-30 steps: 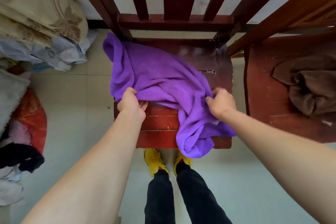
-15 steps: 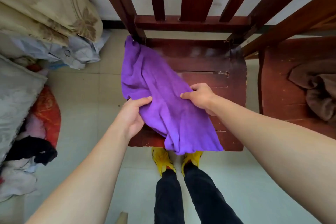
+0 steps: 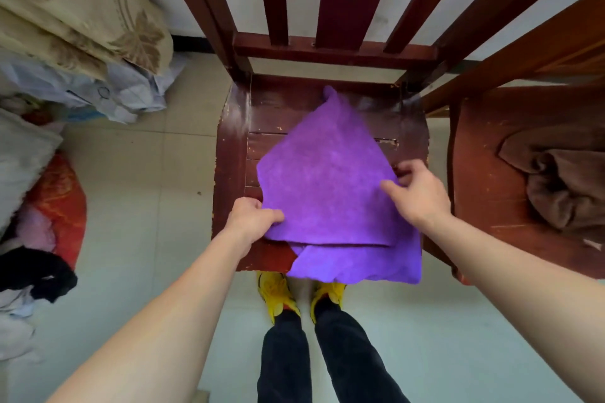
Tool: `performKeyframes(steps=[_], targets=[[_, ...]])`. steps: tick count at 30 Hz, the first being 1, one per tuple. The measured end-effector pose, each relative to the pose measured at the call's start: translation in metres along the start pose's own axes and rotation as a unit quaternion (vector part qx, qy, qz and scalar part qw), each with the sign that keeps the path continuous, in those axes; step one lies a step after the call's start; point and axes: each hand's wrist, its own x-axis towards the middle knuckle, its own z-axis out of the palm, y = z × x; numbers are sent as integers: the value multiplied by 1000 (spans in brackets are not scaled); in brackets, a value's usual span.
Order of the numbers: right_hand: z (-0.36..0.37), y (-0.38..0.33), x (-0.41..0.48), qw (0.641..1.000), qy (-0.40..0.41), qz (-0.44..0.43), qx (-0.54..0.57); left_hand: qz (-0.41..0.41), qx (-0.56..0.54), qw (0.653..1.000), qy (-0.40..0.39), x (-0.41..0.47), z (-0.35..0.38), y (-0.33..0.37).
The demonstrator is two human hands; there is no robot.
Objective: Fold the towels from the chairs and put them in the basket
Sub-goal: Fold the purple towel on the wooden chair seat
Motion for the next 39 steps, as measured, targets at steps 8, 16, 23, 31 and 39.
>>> performKeyframes(steps=[8, 16, 23, 31, 39], targets=[[-3, -74, 30, 898, -222, 119, 362, 18, -364, 928, -81, 8, -12, 70], [-69, -63, 20, 713, -375, 103, 583, 155, -414, 889, -117, -17, -55, 99], [-35, -58, 20, 968, 138, -189, 90, 184, -83, 969, 139, 3, -29, 50], [-12, -9, 38, 989, 128, 1, 77, 45, -89, 987, 122, 33, -28, 30], [-13, -52, 52, 987, -28, -8, 160, 110, -279, 952, -60, 23, -38, 104]])
